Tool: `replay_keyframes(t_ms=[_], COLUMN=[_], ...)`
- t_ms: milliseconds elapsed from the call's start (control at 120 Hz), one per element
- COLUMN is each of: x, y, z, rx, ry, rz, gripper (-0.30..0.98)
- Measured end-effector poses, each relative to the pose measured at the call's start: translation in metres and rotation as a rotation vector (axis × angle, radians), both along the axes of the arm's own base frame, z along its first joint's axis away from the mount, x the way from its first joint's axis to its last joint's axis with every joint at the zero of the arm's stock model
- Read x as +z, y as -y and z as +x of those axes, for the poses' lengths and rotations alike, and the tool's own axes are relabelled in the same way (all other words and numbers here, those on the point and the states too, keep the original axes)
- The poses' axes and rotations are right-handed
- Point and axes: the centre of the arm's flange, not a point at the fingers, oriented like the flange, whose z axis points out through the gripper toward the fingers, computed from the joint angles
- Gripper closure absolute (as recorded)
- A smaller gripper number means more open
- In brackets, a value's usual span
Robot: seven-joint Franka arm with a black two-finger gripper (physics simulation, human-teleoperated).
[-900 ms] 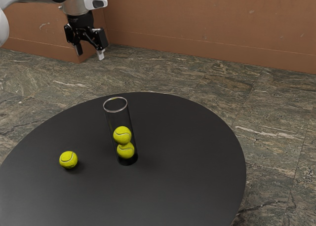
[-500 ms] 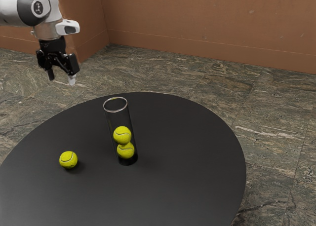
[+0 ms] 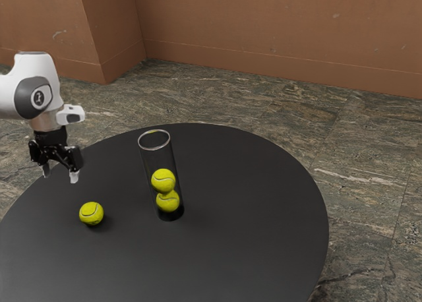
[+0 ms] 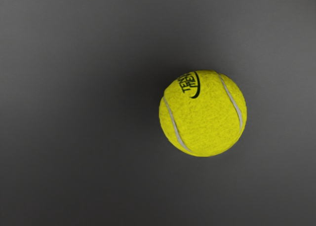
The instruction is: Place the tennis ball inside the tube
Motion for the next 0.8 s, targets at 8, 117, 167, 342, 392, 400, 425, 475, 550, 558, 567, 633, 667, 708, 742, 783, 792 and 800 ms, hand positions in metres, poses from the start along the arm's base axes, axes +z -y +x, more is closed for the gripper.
replay_keyframes(t_ms=[8, 117, 167, 342, 392, 400, 425, 475, 550, 558, 567, 633, 667, 708, 742, 783, 792, 800], x=[-0.001, -0.014, -0.024, -0.048, -0.051, -0.052, -0.054, -0.058, -0.062, -0.062, -0.061, -0.061, -0.061, -0.060, -0.060, -0.061, -0.061, -0.061], y=[-0.001, -0.004, 0.001, 0.038, 0.052, 0.054, 0.061, 0.074, 0.090, 0.091, 0.092, 0.091, 0.086, 0.077, 0.072, 0.068, 0.068, 0.068], z=[-0.001, -0.004, 0.003, 0.009, 0.007, 0.007, 0.006, 0.005, 0.001, 0.001, 0.000, -0.004, -0.008, -0.012, -0.015, -0.016, -0.017, -0.017], rx=[0.002, 0.011, 0.001, -0.052, -0.074, -0.078, -0.090, -0.114, -0.146, -0.148, -0.150, -0.151, -0.143, -0.130, -0.122, -0.122, -0.123, -0.124], ry=[0.005, 0.085, 0.107, 0.174, 0.186, 0.187, 0.189, 0.193, 0.197, 0.198, 0.199, 0.204, 0.205, 0.204, 0.202, 0.197, 0.196, 0.195], rz=[0.001, 0.018, 0.027, 0.023, 0.018, 0.017, 0.014, 0.010, 0.003, 0.003, 0.003, 0.003, 0.004, 0.008, 0.010, 0.015, 0.016, 0.016], gripper=[0.00, 0.00, 0.00, 0.00, 0.00, 0.00, 0.00, 0.00, 0.00, 0.00, 0.00, 0.00, 0.00, 0.00, 0.00, 0.00, 0.00, 0.00])
